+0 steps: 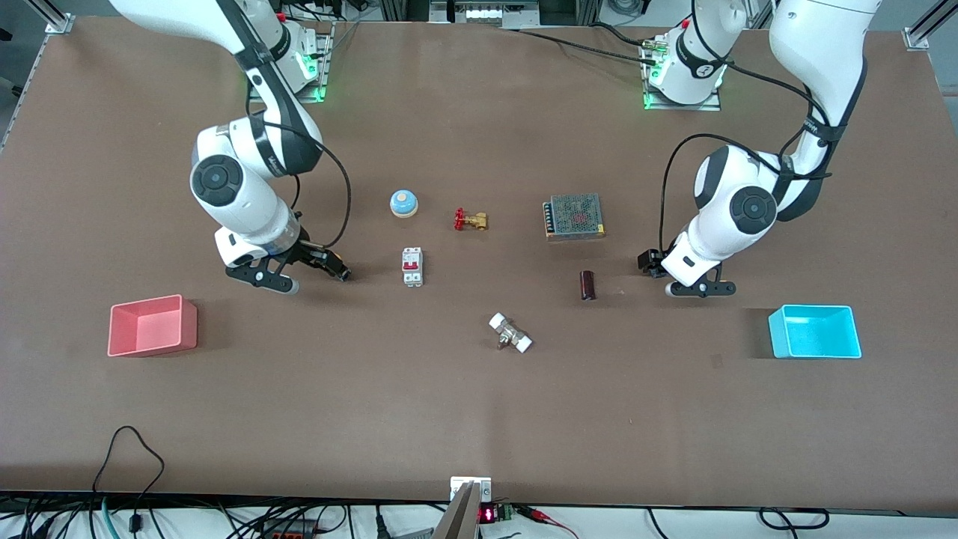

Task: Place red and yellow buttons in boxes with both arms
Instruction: 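Close both grippers on the yellow and red buttons, then carry the red button to the cyan box while the right gripper carries yellow, then lower the red button into the cyan box and open the left gripper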

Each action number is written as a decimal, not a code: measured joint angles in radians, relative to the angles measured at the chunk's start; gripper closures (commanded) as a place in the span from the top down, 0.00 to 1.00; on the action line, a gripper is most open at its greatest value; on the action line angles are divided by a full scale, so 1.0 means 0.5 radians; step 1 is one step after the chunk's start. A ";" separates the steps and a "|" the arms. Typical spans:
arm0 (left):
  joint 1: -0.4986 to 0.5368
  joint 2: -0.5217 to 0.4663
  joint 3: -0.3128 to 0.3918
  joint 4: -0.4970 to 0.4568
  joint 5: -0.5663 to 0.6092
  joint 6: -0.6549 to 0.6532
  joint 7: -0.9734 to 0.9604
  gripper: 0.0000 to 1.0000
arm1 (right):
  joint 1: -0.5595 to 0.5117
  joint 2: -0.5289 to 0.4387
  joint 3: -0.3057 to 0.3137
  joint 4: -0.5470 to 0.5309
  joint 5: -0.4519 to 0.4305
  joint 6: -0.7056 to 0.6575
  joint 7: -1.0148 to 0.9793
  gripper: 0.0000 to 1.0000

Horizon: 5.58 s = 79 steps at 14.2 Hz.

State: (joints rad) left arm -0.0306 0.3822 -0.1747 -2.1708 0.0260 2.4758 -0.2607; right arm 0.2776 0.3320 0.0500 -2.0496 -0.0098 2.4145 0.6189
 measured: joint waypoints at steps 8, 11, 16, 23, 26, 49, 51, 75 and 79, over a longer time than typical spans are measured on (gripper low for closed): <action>0.000 0.061 0.000 -0.014 0.000 0.000 0.000 0.55 | 0.040 0.076 0.006 -0.110 0.000 0.127 0.091 1.00; 0.000 0.070 0.001 -0.013 0.000 0.001 0.000 0.32 | 0.040 0.084 0.006 -0.136 0.000 0.157 0.103 1.00; 0.009 0.062 0.007 0.044 0.000 -0.024 0.000 0.32 | 0.047 0.123 0.029 -0.141 0.000 0.232 0.174 1.00; 0.105 0.031 0.044 0.690 0.101 -0.823 0.001 0.34 | 0.048 0.161 0.029 -0.141 0.000 0.259 0.180 0.66; 0.205 0.029 0.057 0.835 0.186 -0.940 0.004 0.34 | 0.048 0.161 0.029 -0.141 0.000 0.259 0.180 0.46; 0.780 0.660 0.069 1.361 0.192 -0.756 0.702 0.35 | -0.787 -0.236 -0.002 0.358 -0.008 -0.627 -1.719 0.24; 0.787 0.684 0.069 1.361 0.192 -0.752 0.704 0.35 | -0.864 -0.164 -0.006 0.463 -0.008 -0.637 -1.869 0.24; 0.806 0.651 0.055 1.463 0.192 -0.908 0.769 1.00 | -1.128 0.537 -0.007 0.671 -0.007 0.011 -2.316 0.25; 0.775 0.401 0.003 1.480 0.193 -1.196 0.769 1.00 | -1.131 0.581 -0.007 0.671 -0.007 0.045 -2.316 0.26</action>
State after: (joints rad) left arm 0.3567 0.5828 -0.1733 -1.4310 0.1223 1.8778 0.1239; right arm -0.2881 0.6224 0.0463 -1.7140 -0.0134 2.4370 -0.5392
